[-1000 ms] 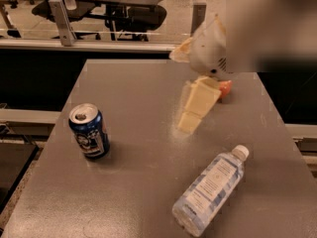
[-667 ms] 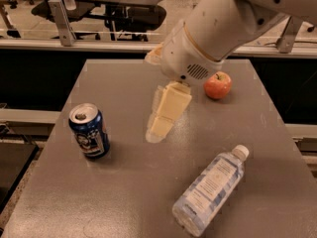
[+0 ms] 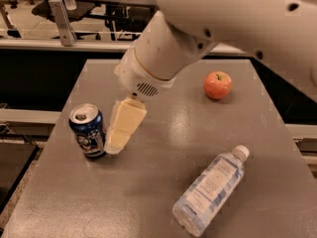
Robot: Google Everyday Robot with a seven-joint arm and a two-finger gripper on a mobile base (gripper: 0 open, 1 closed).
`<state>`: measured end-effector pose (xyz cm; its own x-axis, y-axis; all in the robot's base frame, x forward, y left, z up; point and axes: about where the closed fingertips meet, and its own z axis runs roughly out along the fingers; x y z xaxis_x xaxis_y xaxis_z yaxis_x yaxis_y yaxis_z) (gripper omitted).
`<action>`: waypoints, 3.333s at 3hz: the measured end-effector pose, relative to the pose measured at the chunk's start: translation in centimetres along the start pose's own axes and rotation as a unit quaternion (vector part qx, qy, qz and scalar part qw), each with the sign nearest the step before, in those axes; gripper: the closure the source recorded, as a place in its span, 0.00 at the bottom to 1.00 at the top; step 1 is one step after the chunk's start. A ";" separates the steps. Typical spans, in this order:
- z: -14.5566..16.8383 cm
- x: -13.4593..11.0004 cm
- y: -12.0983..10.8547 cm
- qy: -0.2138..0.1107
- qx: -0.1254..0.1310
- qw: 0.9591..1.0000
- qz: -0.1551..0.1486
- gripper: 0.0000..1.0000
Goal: Pick pepsi can
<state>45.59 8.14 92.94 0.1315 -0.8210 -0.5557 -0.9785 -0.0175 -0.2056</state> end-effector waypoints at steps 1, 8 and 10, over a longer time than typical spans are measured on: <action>2.4 -1.1 0.2 -0.007 -0.009 1.000 0.015 0.00; -3.8 -6.6 -1.9 -0.091 -0.058 0.994 0.020 1.00; -7.3 -8.1 -2.8 -0.108 -0.060 0.992 -0.008 1.00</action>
Offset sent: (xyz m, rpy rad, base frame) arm -0.0124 0.0652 -0.0385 0.0701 0.1178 0.0128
